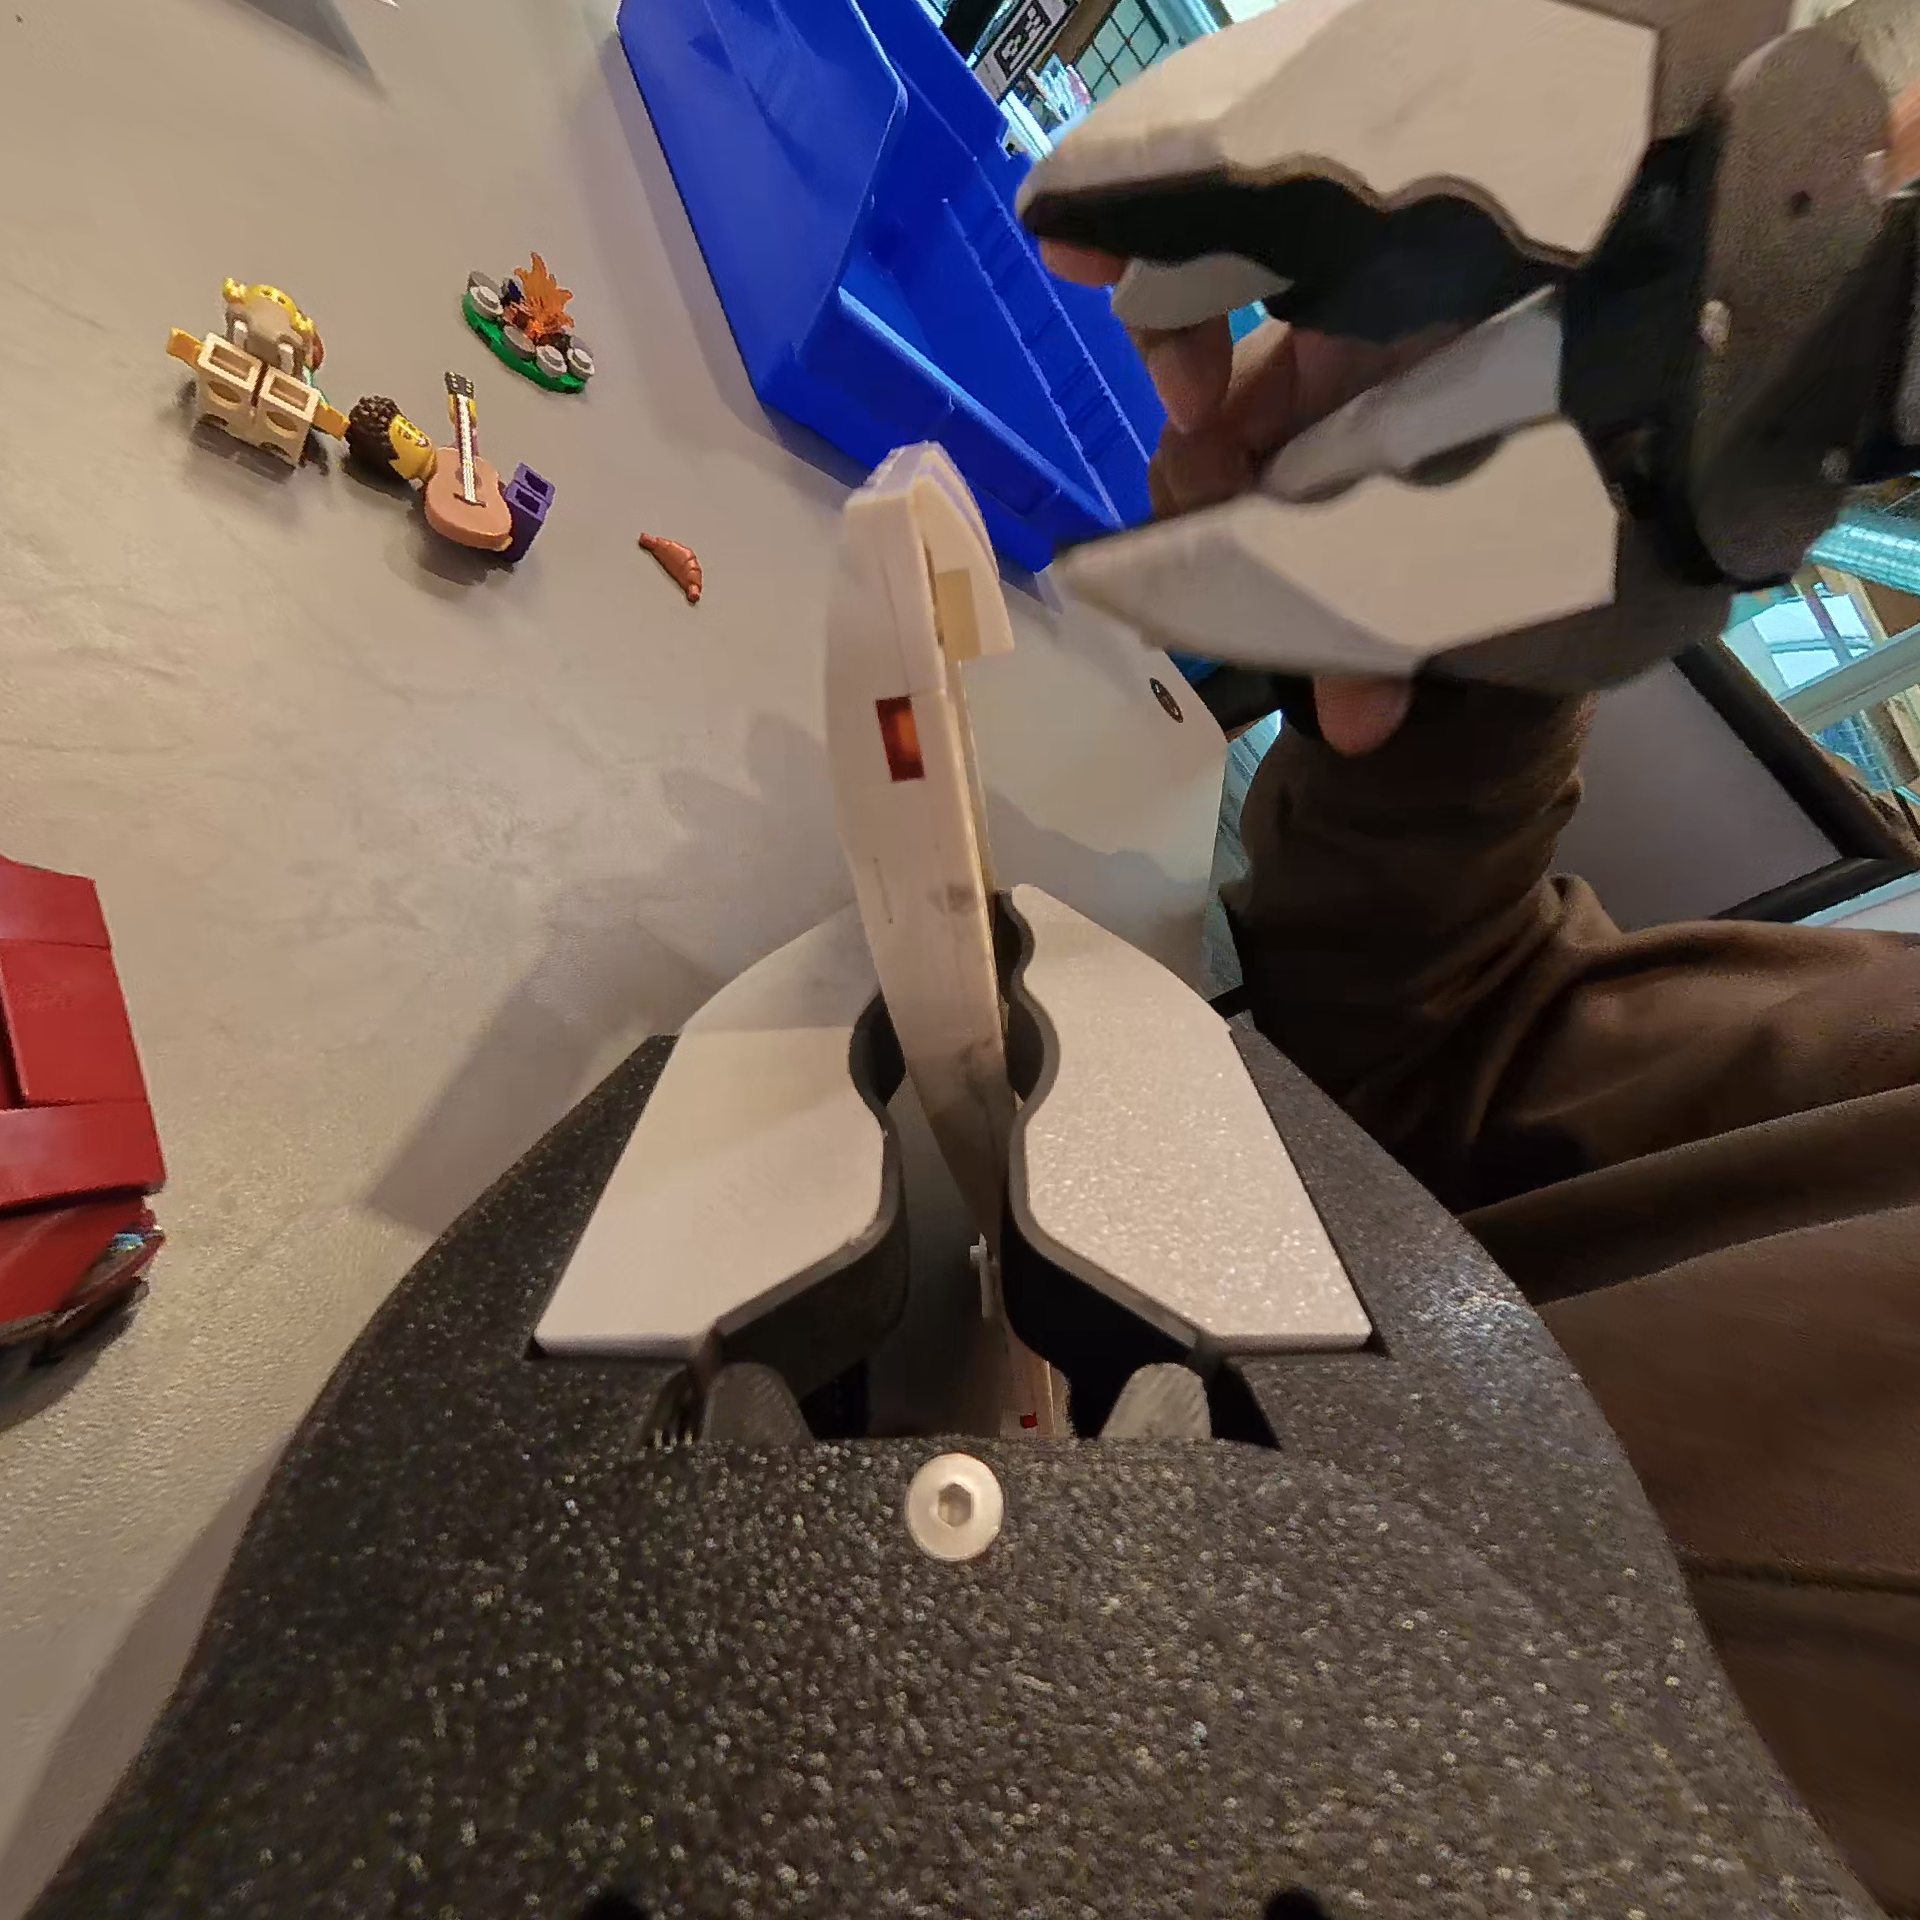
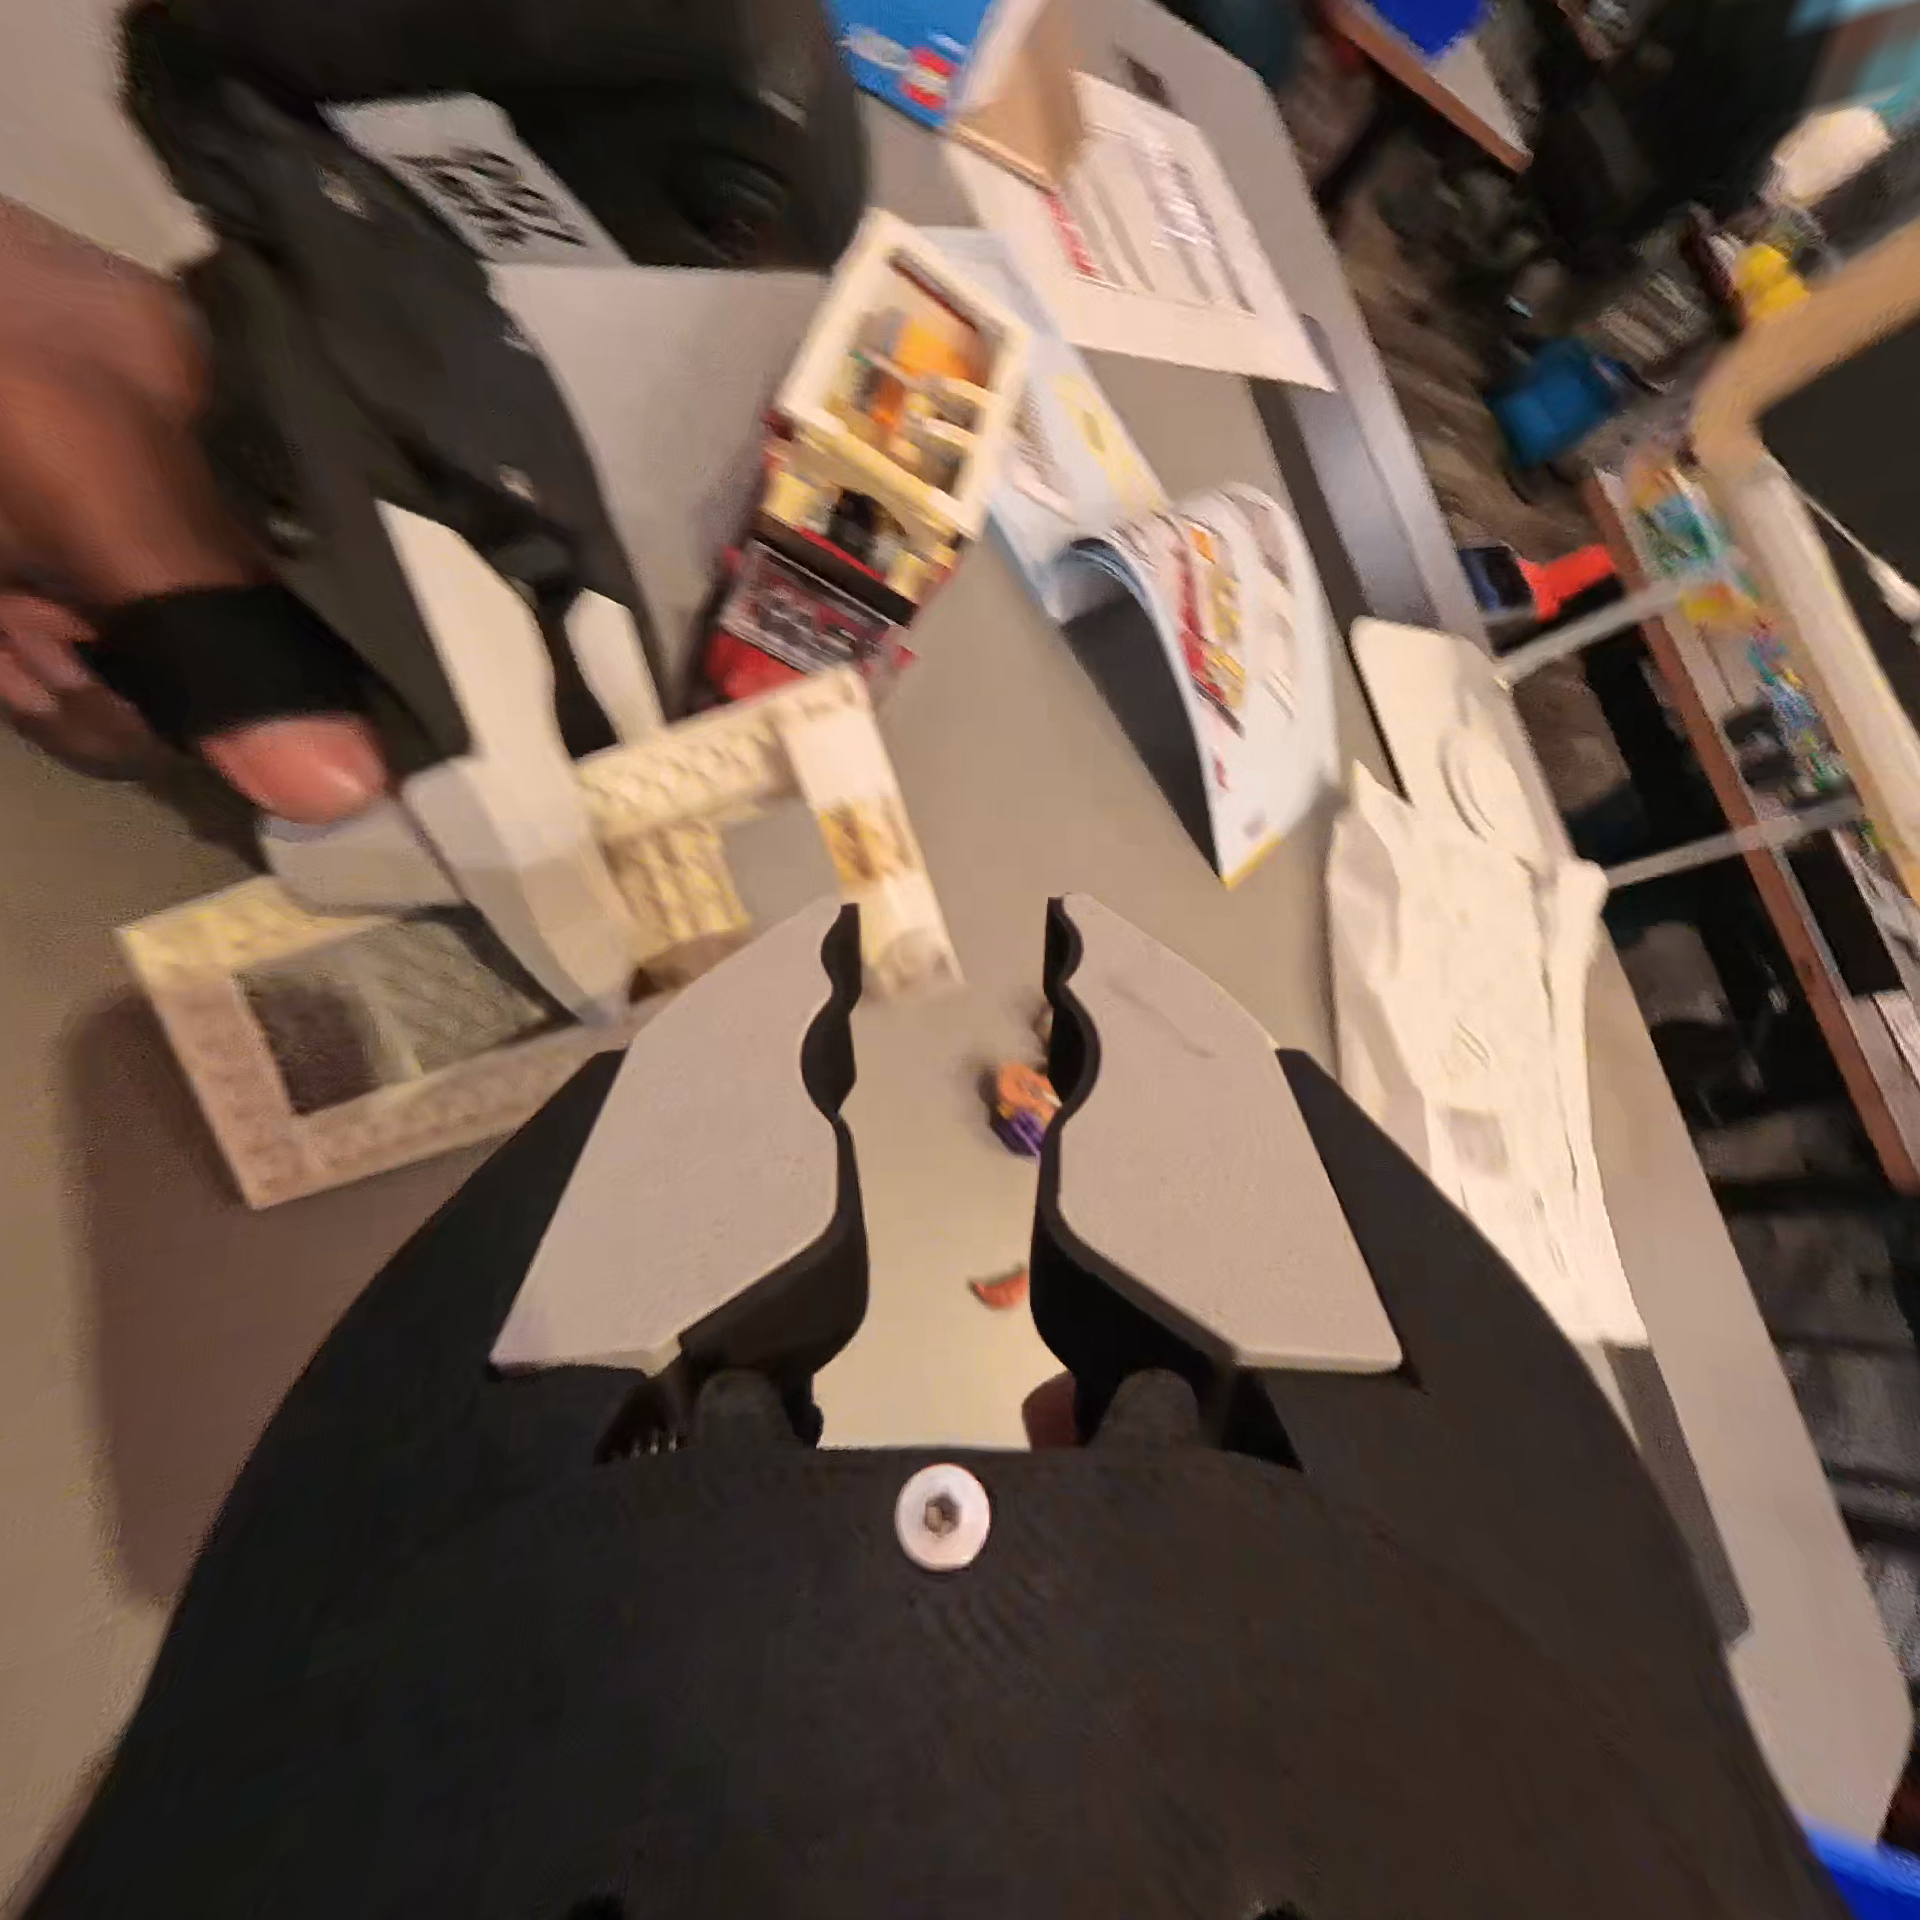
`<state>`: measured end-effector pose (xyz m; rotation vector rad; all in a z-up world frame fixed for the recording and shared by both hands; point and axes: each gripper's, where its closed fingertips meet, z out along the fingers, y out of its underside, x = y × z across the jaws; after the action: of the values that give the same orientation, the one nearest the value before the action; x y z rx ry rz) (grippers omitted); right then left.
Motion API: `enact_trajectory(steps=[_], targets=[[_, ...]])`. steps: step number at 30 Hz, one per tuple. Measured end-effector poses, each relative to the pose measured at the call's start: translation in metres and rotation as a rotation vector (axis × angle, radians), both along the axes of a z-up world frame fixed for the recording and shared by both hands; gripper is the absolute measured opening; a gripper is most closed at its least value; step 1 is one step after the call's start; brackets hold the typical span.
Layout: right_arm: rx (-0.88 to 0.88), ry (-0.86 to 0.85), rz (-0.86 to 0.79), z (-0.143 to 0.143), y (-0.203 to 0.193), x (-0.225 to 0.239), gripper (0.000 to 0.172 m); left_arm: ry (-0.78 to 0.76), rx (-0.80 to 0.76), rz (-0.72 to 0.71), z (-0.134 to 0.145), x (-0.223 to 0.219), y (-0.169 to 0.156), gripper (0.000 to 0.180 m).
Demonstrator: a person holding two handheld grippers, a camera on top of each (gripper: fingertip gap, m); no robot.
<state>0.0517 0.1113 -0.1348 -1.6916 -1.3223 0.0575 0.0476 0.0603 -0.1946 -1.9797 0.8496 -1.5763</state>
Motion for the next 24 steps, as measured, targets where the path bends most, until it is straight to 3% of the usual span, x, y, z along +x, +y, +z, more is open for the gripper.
enact_trajectory(steps=[4, 13, 24], targets=[[-0.011, -0.173, 0.115, -0.008, -0.006, -0.032, 0.036, 0.0, 0.013, 0.007, 0.001, -0.001, 0.0, 0.015], [-0.09, -0.509, 0.249, -0.015, -0.005, -0.04, 0.025, 0.014, 0.037, 0.006, 0.0, -0.001, -0.001, 0.015], [-0.158, -0.634, 0.292, -0.018, -0.007, -0.032, 0.02, 0.037, 0.078, -0.02, -0.001, 0.002, -0.007, 0.016]])
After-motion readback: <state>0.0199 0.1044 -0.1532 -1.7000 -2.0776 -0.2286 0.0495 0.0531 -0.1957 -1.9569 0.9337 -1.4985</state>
